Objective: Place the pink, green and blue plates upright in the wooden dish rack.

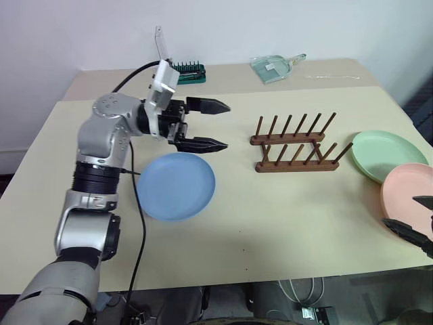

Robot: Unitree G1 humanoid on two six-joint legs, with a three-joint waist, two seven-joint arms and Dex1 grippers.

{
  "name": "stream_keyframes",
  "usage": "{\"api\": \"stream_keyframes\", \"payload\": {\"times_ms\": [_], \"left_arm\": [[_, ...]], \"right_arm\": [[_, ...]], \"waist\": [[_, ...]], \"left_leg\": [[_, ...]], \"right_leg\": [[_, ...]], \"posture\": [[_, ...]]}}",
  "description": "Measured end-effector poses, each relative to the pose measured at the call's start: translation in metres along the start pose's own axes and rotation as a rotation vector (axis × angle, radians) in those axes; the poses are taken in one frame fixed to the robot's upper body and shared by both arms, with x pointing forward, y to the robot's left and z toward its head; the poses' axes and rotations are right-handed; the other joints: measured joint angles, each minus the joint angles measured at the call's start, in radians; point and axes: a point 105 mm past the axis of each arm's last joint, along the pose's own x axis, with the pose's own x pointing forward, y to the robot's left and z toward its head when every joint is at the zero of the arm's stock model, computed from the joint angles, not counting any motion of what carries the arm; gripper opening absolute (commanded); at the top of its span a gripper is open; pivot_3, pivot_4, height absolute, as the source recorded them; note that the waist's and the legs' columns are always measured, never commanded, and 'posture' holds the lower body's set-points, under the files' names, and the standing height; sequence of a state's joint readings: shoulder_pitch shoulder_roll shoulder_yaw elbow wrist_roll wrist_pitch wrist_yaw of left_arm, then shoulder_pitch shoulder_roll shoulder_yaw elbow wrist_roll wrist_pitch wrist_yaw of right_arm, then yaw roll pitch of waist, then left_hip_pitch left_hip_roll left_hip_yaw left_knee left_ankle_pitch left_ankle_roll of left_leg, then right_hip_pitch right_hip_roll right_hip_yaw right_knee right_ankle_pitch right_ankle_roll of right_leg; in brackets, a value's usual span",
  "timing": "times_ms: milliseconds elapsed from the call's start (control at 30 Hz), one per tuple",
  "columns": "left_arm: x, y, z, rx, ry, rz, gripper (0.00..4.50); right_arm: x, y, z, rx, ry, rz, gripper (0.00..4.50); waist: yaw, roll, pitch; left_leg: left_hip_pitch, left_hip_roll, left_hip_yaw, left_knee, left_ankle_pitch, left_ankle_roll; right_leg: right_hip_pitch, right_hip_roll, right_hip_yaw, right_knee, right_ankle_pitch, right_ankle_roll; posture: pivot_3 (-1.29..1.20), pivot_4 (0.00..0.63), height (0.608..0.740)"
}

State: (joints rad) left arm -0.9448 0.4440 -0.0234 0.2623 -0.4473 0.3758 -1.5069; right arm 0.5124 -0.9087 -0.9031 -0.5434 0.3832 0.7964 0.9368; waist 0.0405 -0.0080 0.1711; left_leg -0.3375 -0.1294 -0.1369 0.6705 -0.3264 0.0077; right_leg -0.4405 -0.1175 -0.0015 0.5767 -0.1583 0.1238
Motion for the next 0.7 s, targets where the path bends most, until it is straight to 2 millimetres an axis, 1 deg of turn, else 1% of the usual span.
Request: {"api": "stream_keyframes", "payload": {"times_ms": [67, 200, 333, 400, 433, 500, 600, 633, 667, 700], "left_arm": [[0.006, -0.002, -0.001, 0.017, -0.025, -0.02, 4.5], [0.005, -0.005, -0.005, 0.0, -0.034, -0.033, 4.5], [0.001, -0.013, -0.012, -0.029, -0.025, -0.038, 4.5], [-0.001, -0.016, -0.016, -0.038, 0.001, -0.046, 4.5], [-0.002, -0.018, -0.019, -0.045, 0.021, -0.054, 4.5], [-0.001, -0.021, -0.021, -0.049, 0.036, -0.069, 4.5], [-0.002, -0.026, -0.028, -0.07, 0.068, -0.082, 4.5], [-0.003, -0.026, -0.029, -0.075, 0.071, -0.082, 4.5], [-0.002, -0.027, -0.03, -0.077, 0.073, -0.083, 4.5], [-0.002, -0.027, -0.029, -0.075, 0.073, -0.083, 4.5]], "right_arm": [[0.003, 0.002, -0.009, -0.008, 0.027, -0.012, 4.44], [0.011, 0.007, -0.023, 0.009, 0.052, -0.037, 4.44], [0.024, 0.01, -0.049, 0.051, 0.114, -0.069, 4.44], [0.027, 0.008, -0.055, 0.079, 0.124, -0.082, 3.89], [0.028, 0.004, -0.055, 0.093, 0.118, -0.1, 3.64], [0.029, -0.001, -0.057, 0.098, 0.125, -0.127, 2.62], [0.031, -0.003, -0.063, 0.092, 0.152, -0.138, 1.11], [0.032, -0.003, -0.064, 0.093, 0.157, -0.14, 0.51], [0.032, -0.003, -0.065, 0.092, 0.16, -0.142, 0.09], [0.032, -0.003, -0.063, 0.086, 0.156, -0.143, 0.02]], "waist": [[0.0, 0.0, 0.0], [-0.004, 0.0, 0.0], [0.0, 0.0, 0.0], [-0.001, 0.0, 0.0], [-0.001, 0.0, 0.0], [-0.001, 0.001, 0.0], [-0.001, 0.001, 0.0], [-0.001, 0.001, 0.0], [-0.001, 0.001, 0.0], [-0.001, 0.001, 0.0]], "left_leg": [[0.0, 0.0, 0.0, 0.0, 0.0, 0.0], [0.0, 0.0, 0.001, 0.0, 0.001, -0.002], [0.0, 0.0, 0.0, 0.0, 0.001, -0.001], [0.0, 0.0, 0.0, 0.0, 0.0, 0.0], [0.0, 0.0, 0.0, 0.0, 0.0, 0.0], [0.0, 0.0, 0.0, 0.0, 0.0, 0.0], [0.0, 0.0, 0.0, -0.001, 0.0, 0.0], [0.0, 0.0, 0.0, -0.001, 0.0, 0.0], [0.0, 0.0, 0.0, -0.001, 0.0, 0.0], [0.0, 0.0, 0.0, -0.001, 0.0, 0.0]], "right_leg": [[0.0, 0.0, 0.0, 0.0, 0.001, -0.001], [-0.001, 0.0, 0.001, 0.0, 0.001, -0.002], [-0.001, 0.0, 0.001, 0.0, 0.001, -0.003], [-0.001, 0.0, 0.001, 0.0, 0.001, -0.003], [-0.001, 0.0, 0.001, 0.0, 0.001, -0.003], [-0.001, 0.001, 0.001, 0.001, 0.001, -0.003], [-0.002, 0.001, 0.001, 0.0, 0.001, -0.003], [-0.002, 0.001, 0.001, 0.001, 0.001, -0.003], [-0.002, 0.001, 0.001, 0.0, 0.001, -0.003], [-0.002, 0.001, 0.001, 0.0, 0.001, -0.003]], "posture": [[0.0, 0.15, 0.74], [0.0, 0.15, 0.74], [0.0, 0.15, 0.74], [0.0, 0.15, 0.74], [0.0, 0.15, 0.74], [0.0, 0.15, 0.74], [0.0, 0.15, 0.74], [0.0, 0.15, 0.74], [0.0, 0.15, 0.74], [0.0, 0.15, 0.74]]}}
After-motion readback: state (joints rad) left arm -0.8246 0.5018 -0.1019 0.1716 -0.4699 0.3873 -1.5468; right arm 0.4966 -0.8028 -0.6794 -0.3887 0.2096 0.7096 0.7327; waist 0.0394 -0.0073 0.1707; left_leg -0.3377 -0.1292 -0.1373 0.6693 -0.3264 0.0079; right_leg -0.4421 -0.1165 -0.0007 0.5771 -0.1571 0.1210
